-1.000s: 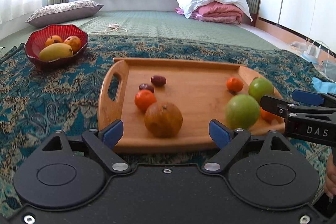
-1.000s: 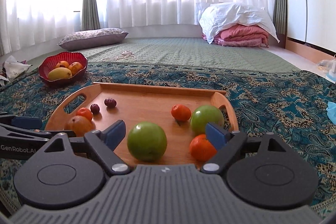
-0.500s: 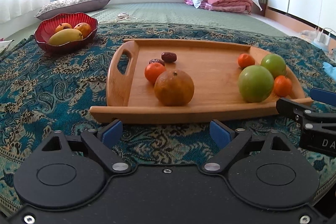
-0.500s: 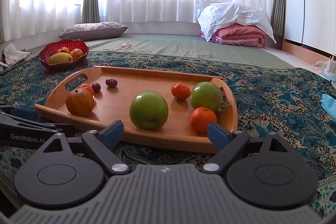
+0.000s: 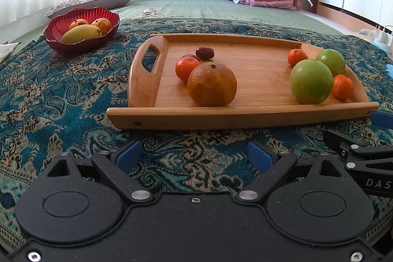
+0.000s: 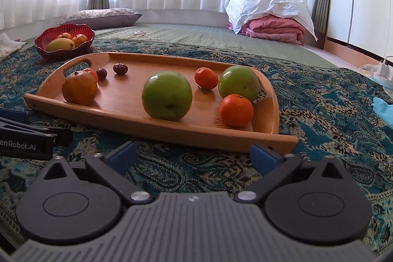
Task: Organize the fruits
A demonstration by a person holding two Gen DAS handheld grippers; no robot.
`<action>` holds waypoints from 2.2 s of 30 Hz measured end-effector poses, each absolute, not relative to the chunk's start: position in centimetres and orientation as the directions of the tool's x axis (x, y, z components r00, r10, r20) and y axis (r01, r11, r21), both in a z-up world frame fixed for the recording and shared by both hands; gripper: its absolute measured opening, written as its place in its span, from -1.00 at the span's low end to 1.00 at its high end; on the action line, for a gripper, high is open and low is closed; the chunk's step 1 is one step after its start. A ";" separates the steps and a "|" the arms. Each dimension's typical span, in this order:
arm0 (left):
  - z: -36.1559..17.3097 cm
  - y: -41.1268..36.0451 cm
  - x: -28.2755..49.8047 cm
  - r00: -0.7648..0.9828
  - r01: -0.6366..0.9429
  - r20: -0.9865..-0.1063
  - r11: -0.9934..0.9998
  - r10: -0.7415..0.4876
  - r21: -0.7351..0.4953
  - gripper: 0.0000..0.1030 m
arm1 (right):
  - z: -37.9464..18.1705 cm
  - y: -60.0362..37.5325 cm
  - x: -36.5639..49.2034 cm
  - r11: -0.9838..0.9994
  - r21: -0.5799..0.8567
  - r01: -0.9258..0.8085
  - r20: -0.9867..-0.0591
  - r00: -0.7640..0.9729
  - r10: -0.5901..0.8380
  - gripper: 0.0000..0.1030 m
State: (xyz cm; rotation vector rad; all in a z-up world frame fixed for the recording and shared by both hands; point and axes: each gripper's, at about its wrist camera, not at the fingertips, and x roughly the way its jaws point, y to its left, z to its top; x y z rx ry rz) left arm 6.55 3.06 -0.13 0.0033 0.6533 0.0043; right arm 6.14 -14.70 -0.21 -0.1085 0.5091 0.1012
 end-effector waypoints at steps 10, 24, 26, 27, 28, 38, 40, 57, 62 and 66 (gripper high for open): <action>-0.7 3.1 7.0 0.792 -0.019 -0.611 1.000 0.018 0.004 1.00 | -1.3 -14.8 7.2 0.993 -0.071 -0.095 -0.545 0.838 0.041 1.00; -1.2 3.2 7.3 0.795 -0.014 -0.607 1.000 0.012 0.001 1.00 | -1.9 -14.7 7.2 0.991 -0.085 -0.103 -0.534 0.844 0.042 1.00; -1.2 3.3 7.3 0.797 -0.011 -0.605 1.000 0.007 -0.004 1.00 | -1.9 -14.7 7.2 0.991 -0.084 -0.104 -0.534 0.844 0.043 1.00; -1.3 3.4 7.2 0.798 -0.011 -0.603 1.000 0.005 -0.006 1.00 | -2.0 -14.8 7.2 0.991 -0.081 -0.105 -0.535 0.844 0.045 1.00; -1.3 3.4 7.2 0.799 -0.011 -0.601 1.000 0.005 -0.008 1.00 | -2.0 -14.9 7.3 0.991 -0.077 -0.106 -0.536 0.843 0.049 1.00; -1.5 3.1 7.0 0.806 -0.010 -0.592 1.000 0.011 0.004 1.00 | -2.0 -15.0 7.3 0.991 -0.071 -0.111 -0.534 0.843 0.056 1.00; -1.5 3.0 7.0 0.806 -0.010 -0.591 1.000 0.014 0.011 1.00 | -2.0 -15.0 7.2 0.991 -0.072 -0.111 -0.533 0.844 0.056 1.00; -1.6 2.9 7.2 0.802 -0.008 -0.597 1.000 0.024 0.030 1.00 | -2.0 -15.0 7.2 0.991 -0.072 -0.111 -0.533 0.845 0.056 1.00; -1.6 2.9 7.2 0.802 -0.008 -0.596 1.000 0.024 0.030 1.00 | -2.0 -15.0 7.2 0.991 -0.072 -0.111 -0.532 0.845 0.055 1.00; -1.6 2.9 7.2 0.803 -0.008 -0.596 0.999 0.025 0.031 1.00 | -2.0 -15.0 7.2 0.991 -0.072 -0.110 -0.532 0.845 0.055 1.00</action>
